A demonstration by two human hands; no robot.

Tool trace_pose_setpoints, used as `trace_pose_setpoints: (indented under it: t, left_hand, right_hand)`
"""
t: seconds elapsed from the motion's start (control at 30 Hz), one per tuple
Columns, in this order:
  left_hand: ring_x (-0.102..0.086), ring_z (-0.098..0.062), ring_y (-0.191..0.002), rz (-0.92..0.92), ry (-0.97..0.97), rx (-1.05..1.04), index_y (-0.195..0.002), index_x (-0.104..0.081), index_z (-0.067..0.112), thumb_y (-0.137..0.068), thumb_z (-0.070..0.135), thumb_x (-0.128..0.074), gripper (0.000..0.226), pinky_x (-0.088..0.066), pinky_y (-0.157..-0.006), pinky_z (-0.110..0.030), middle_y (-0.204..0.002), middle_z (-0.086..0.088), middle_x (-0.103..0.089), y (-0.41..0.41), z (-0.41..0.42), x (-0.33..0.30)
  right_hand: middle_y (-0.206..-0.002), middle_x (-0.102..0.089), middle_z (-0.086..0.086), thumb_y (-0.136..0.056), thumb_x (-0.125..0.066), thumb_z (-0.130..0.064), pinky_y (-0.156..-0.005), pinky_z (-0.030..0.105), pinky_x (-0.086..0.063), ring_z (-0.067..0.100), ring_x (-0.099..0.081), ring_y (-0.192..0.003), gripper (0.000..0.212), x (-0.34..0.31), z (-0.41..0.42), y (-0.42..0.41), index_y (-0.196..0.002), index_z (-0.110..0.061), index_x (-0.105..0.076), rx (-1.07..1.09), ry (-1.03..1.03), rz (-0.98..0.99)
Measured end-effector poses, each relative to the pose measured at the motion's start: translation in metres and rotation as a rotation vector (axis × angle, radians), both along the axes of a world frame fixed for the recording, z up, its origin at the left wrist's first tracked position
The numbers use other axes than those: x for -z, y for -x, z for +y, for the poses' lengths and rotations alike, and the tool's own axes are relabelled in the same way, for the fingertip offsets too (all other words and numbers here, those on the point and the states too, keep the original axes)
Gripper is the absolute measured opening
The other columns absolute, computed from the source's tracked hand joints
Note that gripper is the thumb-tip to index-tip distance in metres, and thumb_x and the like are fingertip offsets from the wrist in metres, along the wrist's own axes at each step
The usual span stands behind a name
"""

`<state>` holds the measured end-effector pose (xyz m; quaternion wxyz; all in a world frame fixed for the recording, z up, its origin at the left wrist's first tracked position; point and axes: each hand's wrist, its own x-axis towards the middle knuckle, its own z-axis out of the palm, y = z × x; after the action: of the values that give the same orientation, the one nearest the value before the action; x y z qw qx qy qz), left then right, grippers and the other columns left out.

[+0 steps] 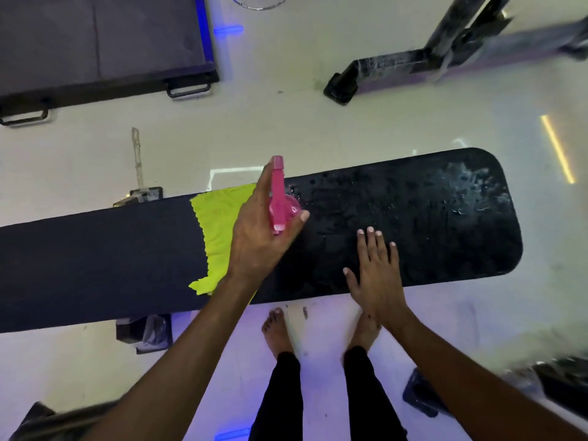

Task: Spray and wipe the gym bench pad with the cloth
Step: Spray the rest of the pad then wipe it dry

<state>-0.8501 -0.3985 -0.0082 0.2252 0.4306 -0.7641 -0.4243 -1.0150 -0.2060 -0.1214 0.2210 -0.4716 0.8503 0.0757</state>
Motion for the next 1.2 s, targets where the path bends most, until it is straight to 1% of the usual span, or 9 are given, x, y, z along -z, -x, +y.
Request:
trace_pose_setpoints:
  t: [0.13, 0.4, 0.53, 0.63, 0.7, 0.8, 0.9, 1.03, 1.2]
  left_hand:
    - [-0.072, -0.026, -0.09, -0.056, 0.05, -0.114, -0.155, -0.042, 0.019, -0.096, 0.04, -0.063, 0.066, -0.059, -0.083, -0.049, -0.104, 0.01, -0.076, 0.027, 0.011, -0.007]
    - [-0.069, -0.035, -0.076, -0.106, 0.068, 0.002, -0.143, -0.057, 0.017, -0.086, 0.027, -0.062, 0.058, -0.057, -0.08, -0.049, -0.087, -0.008, -0.074, 0.102, 0.034, -0.042]
    - [-0.062, -0.004, -0.061, -0.091, -0.09, 0.089, -0.133, -0.067, 0.023, -0.086, 0.034, -0.064, 0.049, -0.051, -0.071, -0.021, -0.065, 0.01, -0.065, 0.144, 0.058, -0.033]
    - [-0.072, -0.01, -0.068, -0.154, -0.234, 0.151, -0.108, -0.07, 0.038, -0.084, 0.059, -0.06, 0.033, -0.059, -0.073, -0.029, -0.073, 0.002, -0.074, 0.177, 0.078, -0.012]
    - [-0.071, -0.003, -0.065, -0.193, -0.305, 0.176, -0.091, -0.068, 0.043, -0.08, 0.068, -0.057, 0.03, -0.055, -0.068, -0.025, -0.073, 0.002, -0.074, 0.196, 0.091, 0.005]
    - [-0.071, 0.003, -0.068, -0.224, -0.386, 0.228, -0.105, -0.077, 0.029, -0.082, 0.055, -0.059, 0.038, -0.052, -0.069, -0.023, -0.076, 0.017, -0.077, 0.218, 0.104, 0.026]
    - [-0.077, -0.015, -0.077, -0.226, -0.455, 0.3, -0.122, -0.072, 0.028, -0.086, 0.036, -0.06, 0.039, -0.061, -0.078, -0.034, -0.084, 0.004, -0.081, 0.235, 0.11, 0.038]
    - [-0.074, -0.014, -0.062, -0.323, -0.449, 0.29, -0.097, -0.075, 0.021, -0.083, 0.04, -0.056, 0.03, -0.055, -0.071, -0.031, -0.069, -0.003, -0.078, 0.247, 0.116, 0.042]
    - [-0.072, -0.035, -0.075, -0.496, -0.231, 0.347, -0.082, -0.067, 0.005, -0.101, 0.045, -0.061, 0.044, -0.06, -0.08, -0.046, -0.075, -0.016, -0.073, 0.245, 0.117, 0.044]
  right_hand:
    - [-0.178, -0.002, 0.018, -0.107, -0.039, -0.049, -0.134, 0.058, -0.006, 0.035, -0.004, -0.166, 0.084, 0.004, 0.022, 0.028, -0.169, -0.006, -0.002, 0.033, 0.029, 0.015]
    - [-0.177, -0.004, 0.022, -0.104, -0.039, -0.053, -0.133, 0.059, -0.008, 0.038, -0.003, -0.165, 0.087, -0.003, 0.07, 0.112, -0.168, -0.004, -0.004, 0.128, 0.093, 0.035]
    - [-0.176, -0.003, 0.024, -0.101, -0.029, -0.066, -0.132, 0.062, -0.008, 0.041, -0.002, -0.165, 0.094, 0.005, 0.089, 0.164, -0.168, -0.004, -0.005, 0.194, 0.145, 0.105]
    - [-0.176, -0.002, 0.024, -0.1, -0.028, -0.072, -0.13, 0.066, -0.009, 0.042, -0.001, -0.164, 0.099, 0.025, 0.105, 0.194, -0.168, -0.005, -0.003, 0.235, 0.157, 0.143]
    - [-0.177, 0.0, 0.022, -0.101, -0.028, -0.075, -0.13, 0.067, -0.008, 0.041, 0.001, -0.165, 0.1, 0.041, 0.115, 0.201, -0.169, -0.006, -0.002, 0.226, 0.194, 0.167]
    - [-0.178, 0.003, 0.019, -0.101, -0.029, -0.076, -0.13, 0.066, -0.005, 0.038, 0.004, -0.165, 0.099, 0.058, 0.119, 0.201, -0.169, -0.009, -0.001, 0.241, 0.299, 0.189]
    - [-0.178, 0.004, 0.016, -0.101, -0.031, -0.075, -0.131, 0.065, -0.005, 0.035, 0.005, -0.166, 0.099, 0.065, 0.12, 0.201, -0.17, -0.011, -0.002, 0.254, 0.372, 0.189]
    - [-0.179, 0.001, 0.013, -0.101, -0.032, -0.075, -0.132, 0.063, -0.006, 0.033, 0.003, -0.166, 0.099, 0.067, 0.124, 0.199, -0.17, -0.011, -0.003, 0.285, 0.41, 0.189]
    - [-0.179, -0.001, 0.013, -0.1, -0.033, -0.075, -0.132, 0.063, -0.008, 0.033, 0.0, -0.166, 0.099, 0.064, 0.123, 0.195, -0.17, -0.011, -0.004, 0.323, 0.399, 0.205]
